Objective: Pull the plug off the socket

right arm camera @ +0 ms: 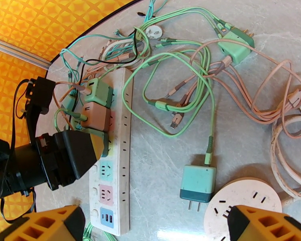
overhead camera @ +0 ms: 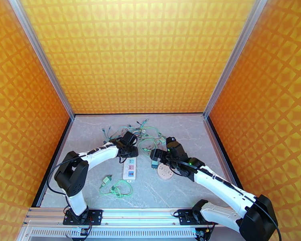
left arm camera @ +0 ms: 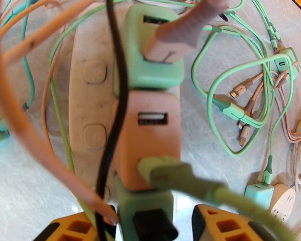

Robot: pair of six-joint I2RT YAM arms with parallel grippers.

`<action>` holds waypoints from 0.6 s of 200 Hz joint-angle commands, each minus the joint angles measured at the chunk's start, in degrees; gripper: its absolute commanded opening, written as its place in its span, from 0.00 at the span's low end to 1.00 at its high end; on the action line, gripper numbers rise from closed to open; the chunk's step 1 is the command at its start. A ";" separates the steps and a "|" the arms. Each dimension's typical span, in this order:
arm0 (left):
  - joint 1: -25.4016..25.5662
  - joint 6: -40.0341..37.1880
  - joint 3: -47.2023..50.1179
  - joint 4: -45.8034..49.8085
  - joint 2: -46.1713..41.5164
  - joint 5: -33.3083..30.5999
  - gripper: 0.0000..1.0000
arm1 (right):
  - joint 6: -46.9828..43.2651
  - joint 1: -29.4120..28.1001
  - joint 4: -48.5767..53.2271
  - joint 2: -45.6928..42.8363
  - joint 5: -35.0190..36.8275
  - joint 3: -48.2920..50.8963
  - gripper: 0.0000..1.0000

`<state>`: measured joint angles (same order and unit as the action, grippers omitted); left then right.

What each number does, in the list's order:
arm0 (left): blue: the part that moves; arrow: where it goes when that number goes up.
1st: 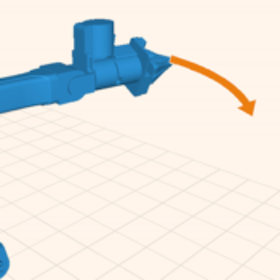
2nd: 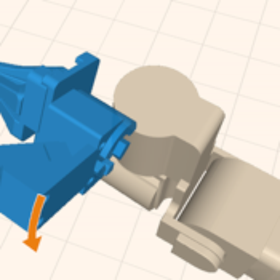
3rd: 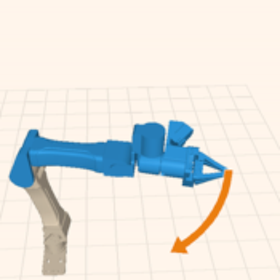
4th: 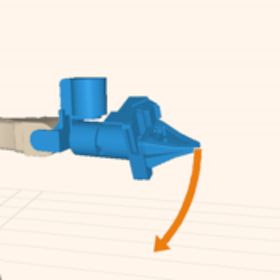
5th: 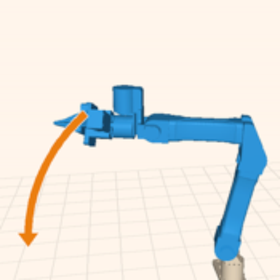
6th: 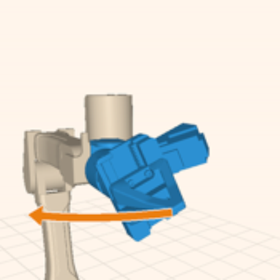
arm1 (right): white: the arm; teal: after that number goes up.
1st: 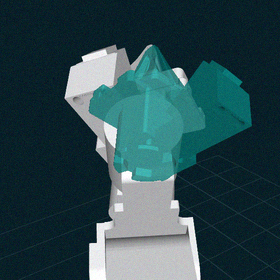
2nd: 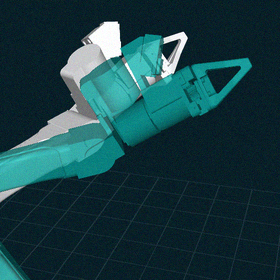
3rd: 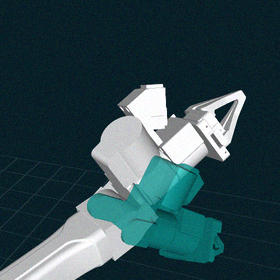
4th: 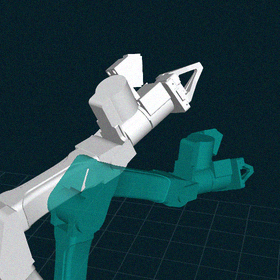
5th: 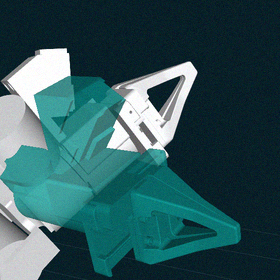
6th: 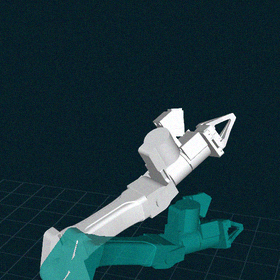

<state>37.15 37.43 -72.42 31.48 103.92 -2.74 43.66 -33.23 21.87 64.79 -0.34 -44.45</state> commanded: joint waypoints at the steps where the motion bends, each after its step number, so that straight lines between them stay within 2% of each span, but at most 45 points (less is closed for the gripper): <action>1: 0.03 -3.19 -2.97 2.02 2.08 -2.99 0.53 | 0.35 0.36 0.37 -0.89 0.82 1.11 0.98; 25: 0.03 -4.43 -3.77 3.37 3.51 -4.29 0.51 | 0.29 0.36 0.37 -0.65 0.51 1.25 0.99; 112: 0.21 -5.53 -4.55 6.73 4.74 -7.12 0.28 | 0.22 0.38 -2.37 1.50 -1.51 1.56 0.98; 120: 2.03 -5.39 -4.54 7.12 4.69 -7.12 0.26 | 0.20 0.36 -2.81 2.33 -2.16 1.27 0.97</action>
<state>37.69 32.86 -76.09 35.35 108.40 -7.88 43.66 -33.23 21.32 65.30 -0.71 -43.64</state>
